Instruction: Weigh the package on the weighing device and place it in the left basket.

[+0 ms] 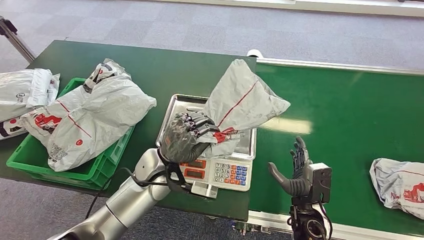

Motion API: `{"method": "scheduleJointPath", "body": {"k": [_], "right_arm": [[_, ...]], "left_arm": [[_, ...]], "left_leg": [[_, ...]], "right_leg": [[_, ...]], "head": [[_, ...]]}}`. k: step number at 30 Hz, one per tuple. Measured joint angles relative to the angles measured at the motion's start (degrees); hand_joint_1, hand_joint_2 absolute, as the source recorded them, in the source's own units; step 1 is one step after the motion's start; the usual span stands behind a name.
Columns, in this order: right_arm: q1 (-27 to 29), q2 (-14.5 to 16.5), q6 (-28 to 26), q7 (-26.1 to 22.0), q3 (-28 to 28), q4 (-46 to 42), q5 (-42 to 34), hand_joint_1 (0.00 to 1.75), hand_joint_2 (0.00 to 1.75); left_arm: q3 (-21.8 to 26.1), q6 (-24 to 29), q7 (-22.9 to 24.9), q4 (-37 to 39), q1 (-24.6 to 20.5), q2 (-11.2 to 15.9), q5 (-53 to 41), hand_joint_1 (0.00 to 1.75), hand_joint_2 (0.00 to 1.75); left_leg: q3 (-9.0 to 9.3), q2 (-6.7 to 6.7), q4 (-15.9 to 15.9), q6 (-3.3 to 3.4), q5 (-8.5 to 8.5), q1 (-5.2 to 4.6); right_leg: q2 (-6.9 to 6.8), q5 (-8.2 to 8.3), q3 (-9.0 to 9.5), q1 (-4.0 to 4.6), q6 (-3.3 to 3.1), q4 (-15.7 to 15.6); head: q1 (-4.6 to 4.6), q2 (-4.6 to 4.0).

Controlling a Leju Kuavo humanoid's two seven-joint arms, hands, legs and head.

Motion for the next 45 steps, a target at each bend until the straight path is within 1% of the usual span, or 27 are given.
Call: {"method": "scheduleJointPath", "body": {"k": [3, 6, 8, 13, 16, 20, 23, 26, 33, 35, 39, 43, 44, 45], "right_arm": [[0.4, 0.0, 0.0, 0.0, 0.0, -0.3, -0.2, 0.00, 1.75], [0.8, -0.1, 0.0, -0.1, 0.3, -0.3, -0.6, 0.00, 1.75], [1.0, -0.2, -0.1, -0.1, 0.7, -0.3, -0.8, 0.00, 1.75], [1.6, -0.4, -0.4, -0.3, 1.6, -0.3, -0.9, 0.00, 1.75], [2.0, -0.4, -0.5, -0.3, 2.0, -0.4, -0.9, 0.00, 1.75], [2.4, -0.4, -0.6, -0.3, 2.3, -0.7, -0.9, 0.00, 1.75], [2.5, -0.4, -0.6, -0.1, 2.4, -0.8, -0.9, 0.00, 1.75], [2.6, -0.3, -0.6, 0.0, 2.6, -1.0, -0.9, 0.00, 1.75], [2.7, -0.3, -0.5, 0.5, 2.7, -1.9, -0.5, 0.00, 1.75], [2.7, -0.2, -0.5, 0.7, 2.7, -1.9, -0.3, 0.00, 1.75], [2.2, 0.0, -0.4, 1.1, 2.7, -1.9, 0.2, 0.00, 1.75], [2.0, 0.3, -0.4, 1.4, 2.6, -1.9, 0.8, 0.00, 1.75], [2.0, 0.4, -0.3, 1.5, 2.5, -1.9, 1.0, 0.00, 1.75], [1.9, 0.5, -0.3, 1.5, 2.5, -1.9, 1.1, 0.00, 1.75]], "left_arm": [[1.7, 0.4, 2.4, -3.6, 1.5, 0.0, -6.6, 1.75, 1.75], [5.7, 0.4, 4.0, -7.5, 2.7, 0.0, -11.4, 1.75, 1.75], [9.7, 0.4, 3.9, -9.7, 3.6, 0.1, -13.1, 1.75, 1.75], [22.7, 0.4, 0.2, -14.1, 6.1, -0.6, -13.3, 1.75, 1.75], [29.4, 0.4, -0.5, -15.5, 7.7, -1.0, -13.0, 1.75, 1.75], [36.3, 0.4, -0.2, -16.9, 9.4, -1.1, -12.8, 1.75, 1.75], [39.9, 0.4, 0.8, -17.6, 10.6, -1.0, -13.1, 1.75, 1.75], [42.4, 0.4, 3.3, -18.1, 11.7, -0.7, -14.2, 1.75, 1.75], [44.9, 0.2, 13.5, -18.1, 14.1, 1.7, -15.2, 1.75, 1.75], [45.5, -1.1, 16.8, -17.9, 14.3, 2.5, -15.3, 1.75, 1.75], [46.7, -5.6, 23.6, -16.3, 14.1, 3.9, -16.0, 1.75, 1.75], [48.0, -7.9, 27.4, -14.1, 13.8, 4.5, -17.1, 1.73, 1.75], [48.3, -8.7, 28.0, -13.7, 13.8, 4.5, -17.4, 1.58, 1.75], [48.4, -9.6, 28.4, -13.3, 13.7, 4.6, -17.8, 1.26, 1.75]], "left_leg": [[-0.02, 0.00, 0.0, 0.00, -0.01, 0.00], [-0.02, 0.01, 0.0, 0.00, -0.01, 0.00], [-0.01, 0.02, 0.0, -0.01, 0.00, 0.01], [0.00, 0.02, 0.0, -0.01, 0.01, 0.04], [-0.01, 0.02, 0.0, -0.01, 0.00, 0.04], [-0.03, 0.02, 0.0, -0.01, 0.00, 0.03], [-0.04, 0.02, 0.0, -0.01, -0.01, 0.03], [-0.04, 0.02, 0.0, -0.01, 0.00, 0.03], [-0.03, 0.02, 0.0, -0.02, 0.00, 0.04], [-0.03, 0.02, 0.0, -0.02, 0.00, 0.04], [-0.03, 0.02, 0.0, -0.02, 0.00, 0.04], [-0.02, 0.02, 0.0, -0.01, 0.00, 0.03], [-0.02, 0.02, 0.0, -0.01, 0.00, 0.03], [-0.02, 0.02, 0.0, -0.01, 0.00, 0.03]], "right_leg": [[0.00, 0.00, -0.01, 0.00, 0.00, 0.0], [0.01, 0.00, -0.01, 0.00, 0.00, 0.0], [0.01, 0.00, -0.01, 0.02, 0.00, 0.0], [0.01, -0.01, -0.01, 0.04, -0.01, 0.0], [0.02, -0.02, -0.02, 0.04, -0.02, 0.0], [0.01, -0.03, -0.03, 0.03, -0.01, 0.0], [0.00, -0.03, -0.03, 0.03, -0.01, 0.0], [0.01, -0.03, -0.03, 0.03, -0.01, 0.0], [0.01, -0.03, -0.04, 0.05, -0.01, 0.0], [0.01, -0.03, -0.04, 0.05, -0.01, 0.0], [0.01, -0.03, -0.04, 0.04, -0.01, 0.0], [0.01, -0.03, -0.04, 0.04, -0.01, 0.0], [0.01, -0.03, -0.04, 0.04, -0.01, 0.0], [0.01, -0.03, -0.05, 0.04, -0.01, 0.0]], "head": [[0.00, 0.00], [0.00, 0.00], [0.00, 0.00], [0.00, 0.00], [0.01, 0.00], [0.00, 0.00], [0.01, 0.00], [0.00, 0.00], [0.00, 0.00], [0.01, 0.00], [0.01, 0.00], [0.03, 0.00], [0.02, 0.00], [0.02, 0.00]]}}
